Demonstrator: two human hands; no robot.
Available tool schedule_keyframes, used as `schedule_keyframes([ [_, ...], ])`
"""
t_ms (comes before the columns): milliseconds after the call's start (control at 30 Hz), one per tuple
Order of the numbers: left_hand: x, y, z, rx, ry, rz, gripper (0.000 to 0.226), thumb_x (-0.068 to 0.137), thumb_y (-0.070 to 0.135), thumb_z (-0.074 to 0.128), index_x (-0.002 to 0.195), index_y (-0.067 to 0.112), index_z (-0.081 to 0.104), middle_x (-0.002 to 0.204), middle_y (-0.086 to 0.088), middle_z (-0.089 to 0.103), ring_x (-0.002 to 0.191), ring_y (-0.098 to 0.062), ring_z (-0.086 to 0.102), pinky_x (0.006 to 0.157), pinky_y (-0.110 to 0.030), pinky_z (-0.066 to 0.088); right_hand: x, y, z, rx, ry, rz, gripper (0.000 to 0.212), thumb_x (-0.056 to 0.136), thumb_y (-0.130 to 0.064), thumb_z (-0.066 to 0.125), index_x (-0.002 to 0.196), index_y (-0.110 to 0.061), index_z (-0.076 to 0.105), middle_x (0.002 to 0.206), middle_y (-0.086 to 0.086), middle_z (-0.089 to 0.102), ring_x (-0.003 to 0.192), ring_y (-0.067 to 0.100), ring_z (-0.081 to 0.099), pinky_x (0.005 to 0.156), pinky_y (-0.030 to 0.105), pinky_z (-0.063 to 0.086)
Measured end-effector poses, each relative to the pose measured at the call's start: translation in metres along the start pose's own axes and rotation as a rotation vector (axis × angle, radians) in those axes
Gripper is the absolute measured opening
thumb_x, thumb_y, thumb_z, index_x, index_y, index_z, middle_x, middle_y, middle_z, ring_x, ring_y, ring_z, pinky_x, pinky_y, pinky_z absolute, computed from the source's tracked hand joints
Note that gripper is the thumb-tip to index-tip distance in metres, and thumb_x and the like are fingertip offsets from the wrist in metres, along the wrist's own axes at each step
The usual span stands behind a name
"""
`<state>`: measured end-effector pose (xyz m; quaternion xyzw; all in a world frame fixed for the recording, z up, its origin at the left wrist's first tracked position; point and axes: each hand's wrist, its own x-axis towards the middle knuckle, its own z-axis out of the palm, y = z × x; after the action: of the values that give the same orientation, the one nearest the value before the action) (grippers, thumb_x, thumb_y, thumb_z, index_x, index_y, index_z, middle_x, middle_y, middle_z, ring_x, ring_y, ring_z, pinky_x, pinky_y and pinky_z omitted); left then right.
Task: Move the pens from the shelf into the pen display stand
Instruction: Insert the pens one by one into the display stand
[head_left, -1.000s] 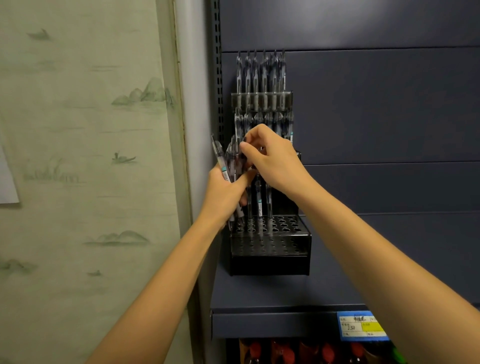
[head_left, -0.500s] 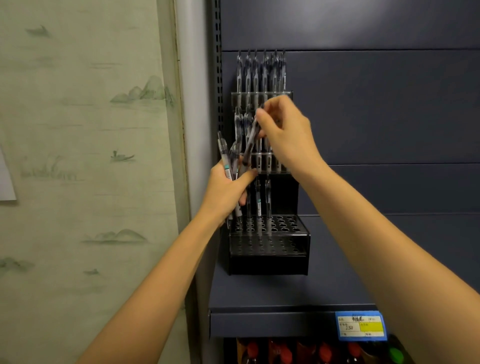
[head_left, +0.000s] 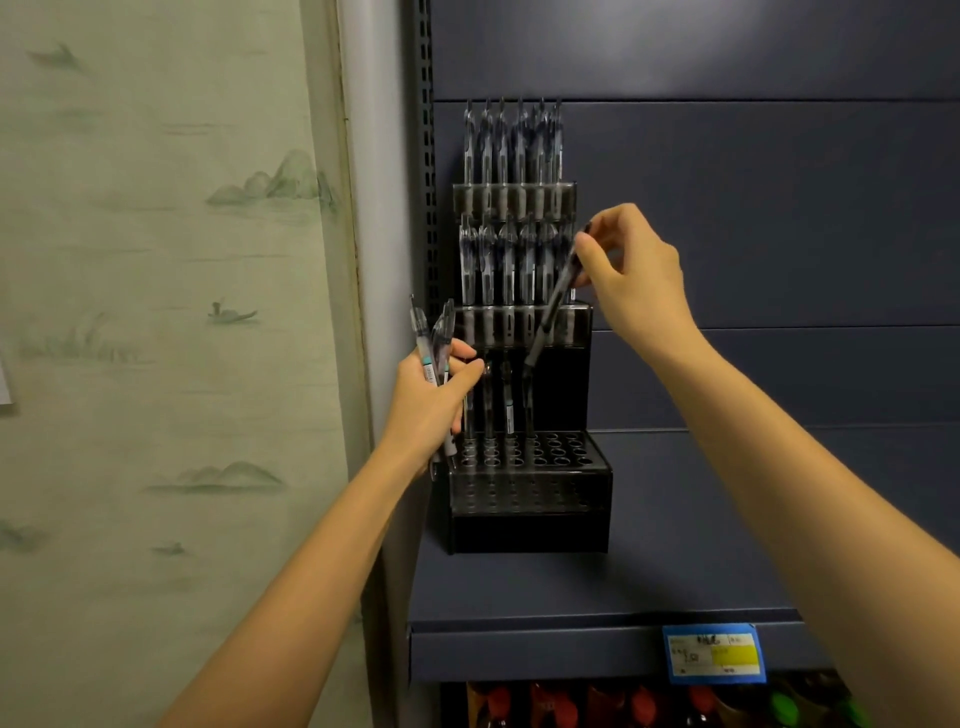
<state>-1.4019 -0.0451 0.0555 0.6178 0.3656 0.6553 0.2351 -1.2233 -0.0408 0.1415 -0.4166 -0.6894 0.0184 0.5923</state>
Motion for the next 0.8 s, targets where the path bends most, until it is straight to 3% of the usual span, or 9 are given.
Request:
schedule_keyframes([
  [167,0.001,0.000,0.000,-0.018,-0.002,0.005,0.012,0.093,0.004,0.055,0.086,0.013,0.053,0.049,0.009,0.047,0.030,-0.004,0.037,0.040,-0.015,0.038,-0.016,0.021,0.004,-0.204,-0.085,-0.010,0.016,0.099,-0.034,0.046,0.105,-0.020,0.049,0.094,0.001,0.065,0.087,0.026,0.062,0.076,0.043,0.051],
  [400,0.001,0.000,0.002,-0.025,-0.018,-0.009,0.009,0.093,0.004,0.055,0.088,0.011,0.053,0.058,0.000,0.045,0.031,-0.003,0.037,0.039,-0.015,0.037,-0.027,0.034,0.015,-0.258,-0.128,0.003,0.018,0.099,-0.034,0.046,0.108,-0.018,0.051,0.097,-0.001,0.065,0.087,0.024,0.061,0.074,0.040,0.050],
  [500,0.001,-0.002,0.002,-0.022,-0.012,-0.008,0.010,0.093,0.005,0.055,0.087,0.012,0.053,0.058,0.000,0.046,0.031,-0.003,0.037,0.039,-0.015,0.037,-0.031,0.040,0.022,-0.291,-0.172,0.000,0.019,0.099,-0.033,0.047,0.108,-0.017,0.051,0.099,0.000,0.065,0.086,0.026,0.060,0.071,0.037,0.046],
  [700,0.001,-0.003,0.000,-0.023,-0.002,0.000,0.007,0.093,0.005,0.055,0.089,0.011,0.054,0.051,0.007,0.046,0.031,-0.003,0.037,0.042,-0.016,0.039,-0.041,0.051,0.033,-0.341,-0.269,0.070,0.021,0.095,-0.034,0.053,0.108,-0.017,0.056,0.102,0.002,0.067,0.095,0.027,0.061,0.080,0.039,0.050],
  [800,0.001,-0.002,0.000,-0.019,0.003,0.005,0.005,0.093,0.005,0.055,0.090,0.009,0.054,0.048,0.007,0.046,0.031,-0.003,0.037,0.043,-0.016,0.039,-0.046,0.054,0.036,-0.343,-0.263,0.081,0.021,0.095,-0.035,0.053,0.106,-0.017,0.056,0.099,0.000,0.067,0.091,0.025,0.062,0.076,0.036,0.049],
])
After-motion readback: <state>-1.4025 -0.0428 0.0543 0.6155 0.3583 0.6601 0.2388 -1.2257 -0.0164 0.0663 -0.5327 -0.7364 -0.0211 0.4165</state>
